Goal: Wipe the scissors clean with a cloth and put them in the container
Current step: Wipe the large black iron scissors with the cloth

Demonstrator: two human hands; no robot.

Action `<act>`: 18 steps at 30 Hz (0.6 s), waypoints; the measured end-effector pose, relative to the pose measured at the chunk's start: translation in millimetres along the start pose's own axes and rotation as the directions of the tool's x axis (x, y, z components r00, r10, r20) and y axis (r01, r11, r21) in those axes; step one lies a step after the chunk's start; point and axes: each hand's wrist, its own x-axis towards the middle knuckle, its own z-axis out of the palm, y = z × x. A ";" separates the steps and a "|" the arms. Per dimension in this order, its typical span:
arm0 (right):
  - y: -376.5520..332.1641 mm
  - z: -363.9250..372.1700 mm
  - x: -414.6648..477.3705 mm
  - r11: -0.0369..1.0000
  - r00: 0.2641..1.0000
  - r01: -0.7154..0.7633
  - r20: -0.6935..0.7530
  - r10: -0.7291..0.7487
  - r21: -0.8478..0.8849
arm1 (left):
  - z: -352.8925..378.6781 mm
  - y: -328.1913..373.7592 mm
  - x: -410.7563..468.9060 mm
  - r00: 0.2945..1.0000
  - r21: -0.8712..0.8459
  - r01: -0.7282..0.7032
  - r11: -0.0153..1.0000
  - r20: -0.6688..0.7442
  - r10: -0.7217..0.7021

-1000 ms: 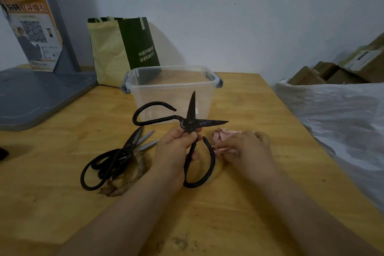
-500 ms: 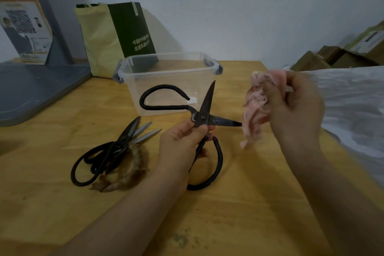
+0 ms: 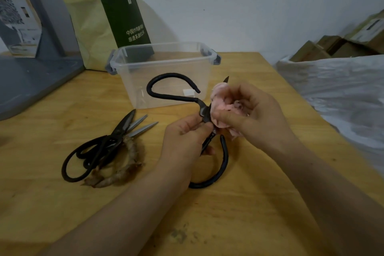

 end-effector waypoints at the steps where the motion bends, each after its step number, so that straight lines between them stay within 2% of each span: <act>1: 2.1 -0.4 0.4 0.999 0.999 0.032 0.027 -0.030 -0.042 | 0.1 -0.5 -0.4 1.000 0.004 0.000 1.000 0.007 0.000; 4: 4.1 2.5 1.2 0.987 0.995 0.076 0.069 -0.067 -0.140 | 0.4 -1.9 -2.5 0.999 0.021 -0.011 1.000 0.034 0.011; 9: 8.7 16.6 0.5 0.991 0.993 0.112 -0.021 -0.113 -0.070 | 3.0 -4.2 -4.7 0.999 0.001 -0.035 0.999 0.042 0.035; 14: 12.5 28.6 0.1 0.956 0.973 0.165 -0.120 -0.199 -0.243 | 6.2 -2.4 -5.0 0.997 -0.062 -0.051 0.997 0.059 0.055; 18: 5.3 33.9 -3.4 0.940 0.976 0.110 -0.142 -0.163 -0.322 | 7.3 -2.3 -5.0 0.993 -0.102 -0.077 0.992 0.084 0.085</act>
